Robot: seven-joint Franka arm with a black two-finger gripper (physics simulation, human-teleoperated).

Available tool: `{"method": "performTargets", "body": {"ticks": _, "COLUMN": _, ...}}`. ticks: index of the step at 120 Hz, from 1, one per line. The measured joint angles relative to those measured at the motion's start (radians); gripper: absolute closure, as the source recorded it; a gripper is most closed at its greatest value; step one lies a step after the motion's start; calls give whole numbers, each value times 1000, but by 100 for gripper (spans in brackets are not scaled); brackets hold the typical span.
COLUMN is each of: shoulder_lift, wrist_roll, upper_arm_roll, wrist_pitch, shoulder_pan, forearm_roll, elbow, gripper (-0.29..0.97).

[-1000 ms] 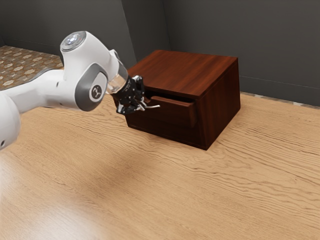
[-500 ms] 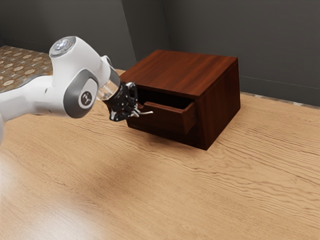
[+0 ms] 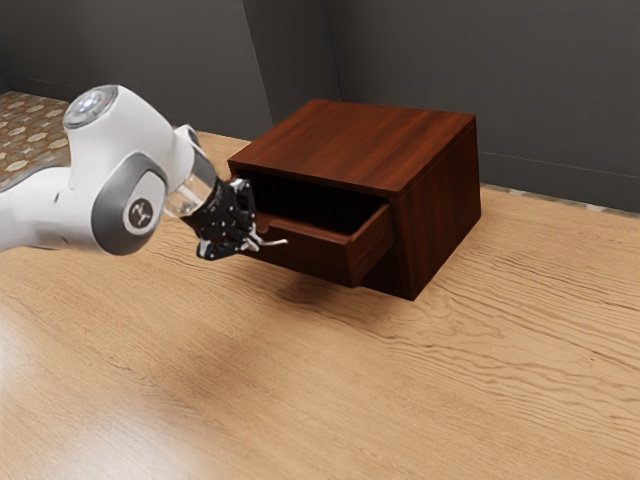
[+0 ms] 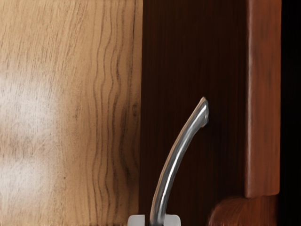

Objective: Pull the drawer handle with one arm to open the drawer

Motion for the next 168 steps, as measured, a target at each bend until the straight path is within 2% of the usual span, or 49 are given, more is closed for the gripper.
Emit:
{"method": "performTargets", "body": {"ticks": 72, "shoulder_lift": -99, "wrist_roll": -3, "upper_arm_roll": 3, "wrist_pitch": 1, "shoulder_pan": -6, "forearm_roll": 2, "elbow": -107, "gripper": 79}}
{"method": "performTargets", "body": {"ticks": 136, "shoulder_lift": -232, "wrist_roll": -1, "upper_arm_roll": 6, "wrist_pitch": 26, "shoulder_pan": 0, "forearm_roll": -1, "elbow": -245, "gripper": 79}}
{"method": "performTargets", "body": {"ticks": 168, "shoulder_lift": -245, "wrist_roll": 1, "upper_arm_roll": 7, "wrist_pitch": 31, "shoulder_pan": 0, "forearm_roll": -2, "elbow": -259, "gripper": 79}}
